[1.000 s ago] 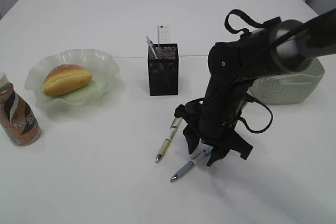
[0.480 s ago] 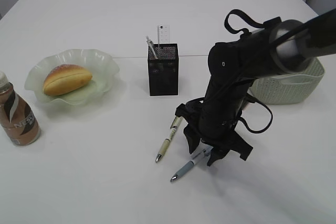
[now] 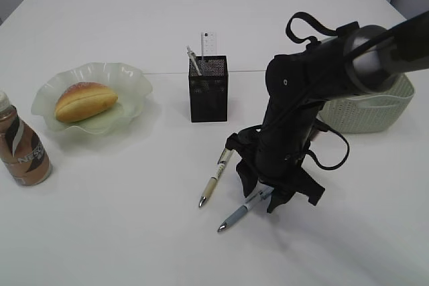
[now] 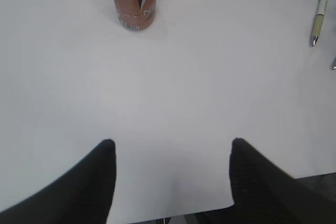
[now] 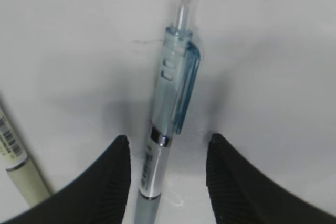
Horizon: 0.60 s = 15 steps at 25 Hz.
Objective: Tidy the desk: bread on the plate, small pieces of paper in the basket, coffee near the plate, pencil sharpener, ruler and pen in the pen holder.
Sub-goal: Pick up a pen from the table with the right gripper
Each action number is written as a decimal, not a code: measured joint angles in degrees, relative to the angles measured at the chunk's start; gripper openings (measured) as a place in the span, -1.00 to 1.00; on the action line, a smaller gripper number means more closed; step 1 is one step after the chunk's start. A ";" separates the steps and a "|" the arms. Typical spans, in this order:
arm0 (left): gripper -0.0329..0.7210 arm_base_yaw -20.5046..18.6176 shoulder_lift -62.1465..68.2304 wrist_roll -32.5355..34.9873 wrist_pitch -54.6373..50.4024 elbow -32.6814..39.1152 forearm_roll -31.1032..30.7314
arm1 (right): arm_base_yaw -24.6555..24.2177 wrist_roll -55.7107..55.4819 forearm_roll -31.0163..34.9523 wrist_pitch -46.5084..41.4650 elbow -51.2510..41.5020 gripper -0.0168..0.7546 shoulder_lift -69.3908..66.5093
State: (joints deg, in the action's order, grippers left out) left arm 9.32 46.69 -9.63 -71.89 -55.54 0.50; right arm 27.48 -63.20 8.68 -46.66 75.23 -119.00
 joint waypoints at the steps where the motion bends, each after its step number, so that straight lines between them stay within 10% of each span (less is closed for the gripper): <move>1: 0.38 0.00 0.00 0.00 0.00 0.00 0.00 | 0.00 -0.09 -0.10 -0.21 0.00 0.03 0.00; 15: 0.38 0.00 0.00 0.00 0.00 0.00 0.00 | 0.00 -1.24 -1.55 -0.67 0.00 0.03 0.00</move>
State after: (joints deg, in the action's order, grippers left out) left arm 9.32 46.69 -9.63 -71.89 -55.54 0.50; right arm 27.48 -64.45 7.13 -47.32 75.23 -119.00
